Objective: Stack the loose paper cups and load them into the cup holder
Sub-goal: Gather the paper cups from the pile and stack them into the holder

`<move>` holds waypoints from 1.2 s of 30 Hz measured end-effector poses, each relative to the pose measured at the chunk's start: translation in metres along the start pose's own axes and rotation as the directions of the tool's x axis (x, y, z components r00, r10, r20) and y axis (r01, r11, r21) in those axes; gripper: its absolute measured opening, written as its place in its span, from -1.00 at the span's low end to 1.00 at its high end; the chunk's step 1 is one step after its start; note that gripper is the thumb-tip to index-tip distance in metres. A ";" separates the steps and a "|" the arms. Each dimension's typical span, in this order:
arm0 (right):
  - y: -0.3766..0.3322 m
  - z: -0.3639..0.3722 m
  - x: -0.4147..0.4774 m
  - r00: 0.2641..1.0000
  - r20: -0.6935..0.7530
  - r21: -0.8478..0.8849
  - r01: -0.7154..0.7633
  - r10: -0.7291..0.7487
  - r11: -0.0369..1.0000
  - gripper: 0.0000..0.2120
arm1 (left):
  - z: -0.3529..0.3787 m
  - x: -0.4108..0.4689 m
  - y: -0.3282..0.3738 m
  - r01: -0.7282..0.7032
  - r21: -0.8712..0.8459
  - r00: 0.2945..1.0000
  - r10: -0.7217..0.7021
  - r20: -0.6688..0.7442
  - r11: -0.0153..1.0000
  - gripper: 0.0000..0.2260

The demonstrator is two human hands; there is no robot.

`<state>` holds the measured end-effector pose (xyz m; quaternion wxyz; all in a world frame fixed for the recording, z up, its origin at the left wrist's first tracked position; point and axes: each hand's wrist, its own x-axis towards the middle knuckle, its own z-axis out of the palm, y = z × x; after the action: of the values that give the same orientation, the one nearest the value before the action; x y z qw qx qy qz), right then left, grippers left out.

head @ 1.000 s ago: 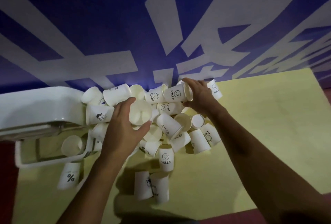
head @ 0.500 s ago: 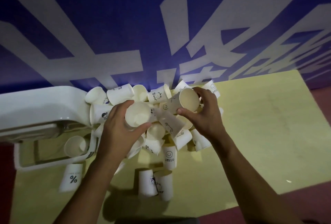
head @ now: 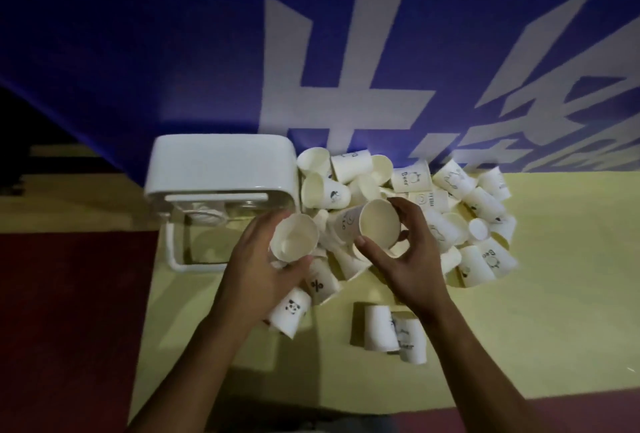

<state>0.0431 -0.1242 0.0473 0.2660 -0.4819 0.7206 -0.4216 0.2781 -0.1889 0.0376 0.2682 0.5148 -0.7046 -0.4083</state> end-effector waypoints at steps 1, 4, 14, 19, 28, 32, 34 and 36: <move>-0.009 0.016 -0.006 1.000 0.008 0.006 0.003 -0.003 1.000 -0.40 | -0.013 -0.005 -0.010 0.004 -0.004 1.000 -0.004 -0.009 1.000 -0.41; -0.024 0.059 -0.020 1.000 0.031 0.048 -0.004 0.003 0.999 -0.39 | -0.045 -0.020 -0.041 0.051 0.035 0.998 -0.050 -0.039 0.998 -0.35; -0.016 0.148 -0.022 0.988 0.147 -0.016 -0.036 0.038 0.999 -0.28 | -0.094 -0.043 -0.099 0.157 0.101 0.986 -0.149 -0.077 0.982 -0.33; 0.005 0.173 -0.010 0.978 0.207 -0.115 0.011 0.013 0.993 -0.26 | -0.101 -0.049 -0.102 0.140 0.107 0.987 -0.130 -0.098 0.984 -0.37; 0.043 0.200 -0.001 0.972 0.233 -0.415 0.073 0.028 0.907 -0.22 | -0.098 -0.048 -0.107 0.145 0.100 0.987 -0.137 -0.084 0.984 -0.36; 0.047 0.203 -0.003 0.968 0.241 -0.476 0.054 0.072 0.878 -0.23 | -0.092 -0.043 -0.105 0.159 0.096 0.986 -0.154 -0.060 0.982 -0.36; 0.045 0.202 -0.005 0.967 0.242 -0.467 0.045 0.079 0.883 -0.25 | -0.086 -0.037 -0.103 0.161 0.087 0.986 -0.156 -0.056 0.983 -0.37; 0.035 0.197 -0.009 0.981 0.179 -0.342 -0.005 0.070 0.940 -0.43 | -0.080 -0.030 -0.100 0.156 0.078 0.987 -0.152 -0.052 0.985 -0.38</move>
<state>0.1855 -0.1788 -0.0824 0.2540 -0.5444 0.7632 -0.2382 0.4019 -0.1985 -0.0043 0.2307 0.5874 -0.6725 -0.3865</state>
